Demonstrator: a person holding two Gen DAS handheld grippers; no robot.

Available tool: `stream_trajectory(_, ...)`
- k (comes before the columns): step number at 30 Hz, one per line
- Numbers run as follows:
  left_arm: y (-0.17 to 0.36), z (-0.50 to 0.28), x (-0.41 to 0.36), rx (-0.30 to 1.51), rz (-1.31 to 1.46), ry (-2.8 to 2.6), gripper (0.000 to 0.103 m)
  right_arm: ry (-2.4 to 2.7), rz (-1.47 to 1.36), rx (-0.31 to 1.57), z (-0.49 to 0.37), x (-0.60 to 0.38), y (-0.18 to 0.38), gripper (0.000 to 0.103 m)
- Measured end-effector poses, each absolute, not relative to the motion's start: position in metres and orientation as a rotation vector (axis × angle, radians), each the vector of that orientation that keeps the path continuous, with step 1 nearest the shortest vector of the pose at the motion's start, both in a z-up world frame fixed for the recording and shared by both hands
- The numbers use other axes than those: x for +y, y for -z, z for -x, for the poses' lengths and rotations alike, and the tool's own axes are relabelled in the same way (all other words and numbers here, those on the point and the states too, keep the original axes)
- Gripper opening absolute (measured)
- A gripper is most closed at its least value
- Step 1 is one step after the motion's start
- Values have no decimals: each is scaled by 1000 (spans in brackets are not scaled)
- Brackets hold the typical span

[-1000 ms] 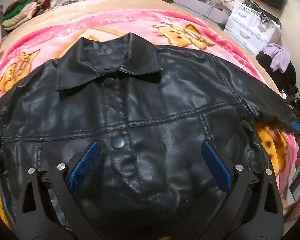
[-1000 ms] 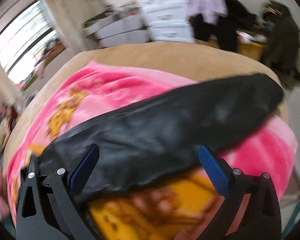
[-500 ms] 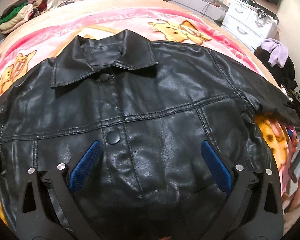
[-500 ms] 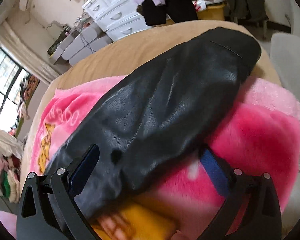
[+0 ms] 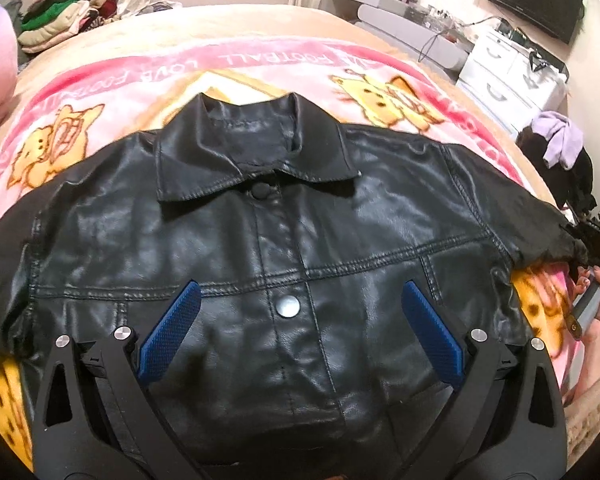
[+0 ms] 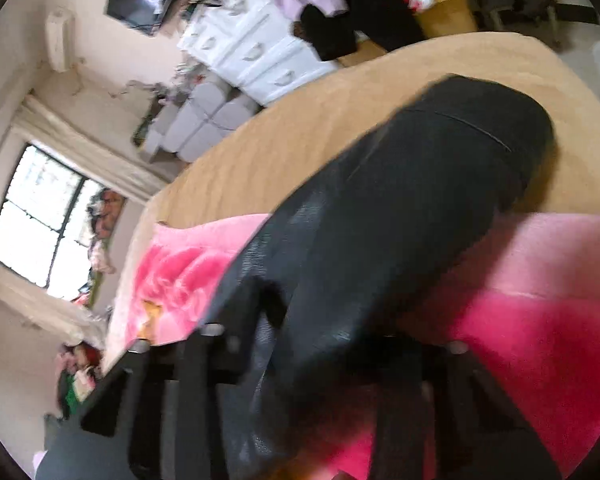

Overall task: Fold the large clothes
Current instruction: 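Lift the sleeve with the right gripper and fold it across the jacket body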

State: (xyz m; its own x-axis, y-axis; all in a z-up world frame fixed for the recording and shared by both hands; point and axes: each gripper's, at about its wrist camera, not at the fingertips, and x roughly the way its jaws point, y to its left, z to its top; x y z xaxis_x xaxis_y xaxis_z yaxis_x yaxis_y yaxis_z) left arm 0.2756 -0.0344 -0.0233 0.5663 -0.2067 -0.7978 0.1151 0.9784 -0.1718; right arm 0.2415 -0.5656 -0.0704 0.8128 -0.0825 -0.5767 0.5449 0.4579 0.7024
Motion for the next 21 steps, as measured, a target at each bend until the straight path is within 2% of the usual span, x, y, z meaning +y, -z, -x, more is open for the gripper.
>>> stream_trajectory(2, 21, -276, -30, 946, 115, 185, 94, 359, -977, 479, -244, -560, 58, 12)
stream_trajectory(21, -2, -274, 1, 913, 276, 266, 94, -308, -481, 317, -268, -387, -69, 11)
